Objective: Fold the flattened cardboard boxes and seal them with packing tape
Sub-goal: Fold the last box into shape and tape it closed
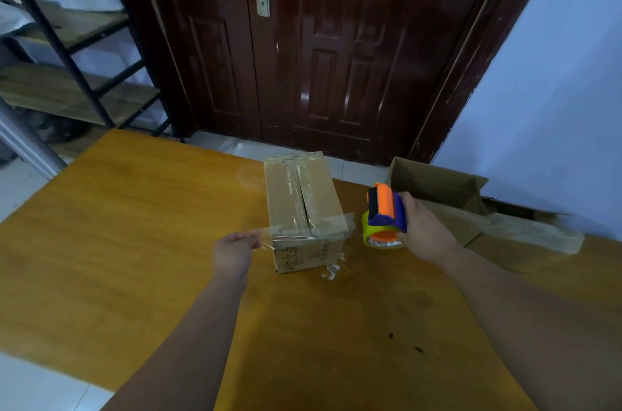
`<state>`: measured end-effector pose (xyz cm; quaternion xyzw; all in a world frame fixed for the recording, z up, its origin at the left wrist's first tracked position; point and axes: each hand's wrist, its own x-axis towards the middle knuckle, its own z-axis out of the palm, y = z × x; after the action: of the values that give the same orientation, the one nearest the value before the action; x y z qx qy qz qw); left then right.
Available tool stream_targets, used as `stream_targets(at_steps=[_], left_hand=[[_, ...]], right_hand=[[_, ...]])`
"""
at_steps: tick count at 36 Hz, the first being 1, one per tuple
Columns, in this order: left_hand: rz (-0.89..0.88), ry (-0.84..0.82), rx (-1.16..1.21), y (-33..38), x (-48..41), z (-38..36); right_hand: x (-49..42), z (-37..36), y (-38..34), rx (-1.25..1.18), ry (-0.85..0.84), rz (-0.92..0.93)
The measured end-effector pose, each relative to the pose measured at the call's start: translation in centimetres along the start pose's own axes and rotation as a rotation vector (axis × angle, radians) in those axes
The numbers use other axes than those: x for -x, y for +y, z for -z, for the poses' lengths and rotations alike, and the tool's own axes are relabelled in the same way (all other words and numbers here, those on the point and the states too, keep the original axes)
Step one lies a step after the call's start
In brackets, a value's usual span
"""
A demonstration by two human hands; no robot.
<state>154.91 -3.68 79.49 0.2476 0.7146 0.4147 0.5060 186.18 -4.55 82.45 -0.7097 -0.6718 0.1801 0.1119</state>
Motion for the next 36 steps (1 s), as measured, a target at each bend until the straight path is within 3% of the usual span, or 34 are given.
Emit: stream_targets(at_steps=[36], left_hand=[[0.114, -0.054, -0.130, -0.7, -0.1, -1.9]], right_hand=[[-0.6, -4.3, 0.2, -0.009, -0.117, -0.095]])
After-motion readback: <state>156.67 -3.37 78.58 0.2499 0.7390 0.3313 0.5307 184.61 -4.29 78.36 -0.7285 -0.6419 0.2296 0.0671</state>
